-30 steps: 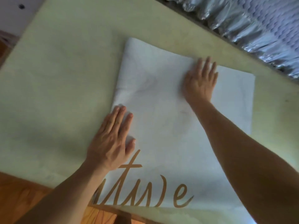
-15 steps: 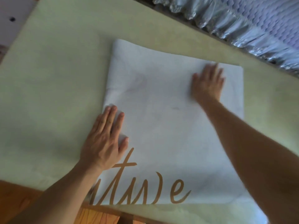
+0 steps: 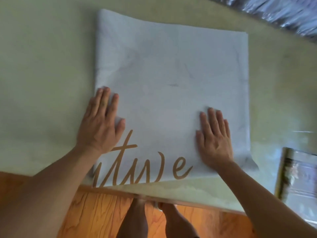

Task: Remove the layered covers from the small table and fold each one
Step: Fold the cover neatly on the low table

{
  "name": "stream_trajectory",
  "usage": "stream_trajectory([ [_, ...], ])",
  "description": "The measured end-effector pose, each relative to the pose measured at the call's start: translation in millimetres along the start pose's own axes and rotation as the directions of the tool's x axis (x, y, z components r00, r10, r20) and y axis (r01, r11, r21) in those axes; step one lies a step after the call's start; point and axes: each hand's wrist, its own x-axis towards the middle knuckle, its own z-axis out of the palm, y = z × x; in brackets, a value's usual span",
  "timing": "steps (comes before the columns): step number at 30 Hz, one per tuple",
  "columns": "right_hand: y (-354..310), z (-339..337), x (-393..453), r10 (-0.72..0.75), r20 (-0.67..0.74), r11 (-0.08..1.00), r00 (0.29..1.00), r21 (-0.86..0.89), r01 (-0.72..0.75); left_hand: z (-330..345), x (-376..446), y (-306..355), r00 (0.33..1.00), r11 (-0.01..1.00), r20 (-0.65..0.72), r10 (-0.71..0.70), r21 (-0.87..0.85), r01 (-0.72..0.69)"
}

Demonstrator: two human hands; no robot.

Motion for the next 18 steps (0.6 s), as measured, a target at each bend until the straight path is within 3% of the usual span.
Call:
stream_trajectory([
  [2,-45,-2,-13,0.038,0.007,0.997,0.999,0.074,-0.039,1,-1,3,1.0,1.0,-0.024,0.002,0.001,-0.002],
  [5,-138,9,-50,-0.305,0.084,0.945,0.949,0.148,0.291,1,-3,6,0.997,1.0,-0.071,0.005,0.001,-0.005],
  [7,-158,14,-58,-0.412,0.105,0.907,0.905,0.142,0.396,1,-4,7,0.995,1.0,-0.093,0.018,0.017,-0.016],
  [11,-74,27,-62,-0.234,0.021,0.966,0.972,0.116,0.23,2,-3,9,0.998,1.0,-0.064,-0.004,0.016,0.005],
  [15,45,26,-74,-0.151,-0.081,0.988,0.985,0.034,0.154,1,-4,8,0.999,1.0,-0.045,-0.013,0.011,0.013],
  [18,92,25,-73,-0.093,-0.089,0.995,0.992,0.015,0.095,4,-5,8,0.999,1.0,-0.042,-0.016,0.016,0.017],
])
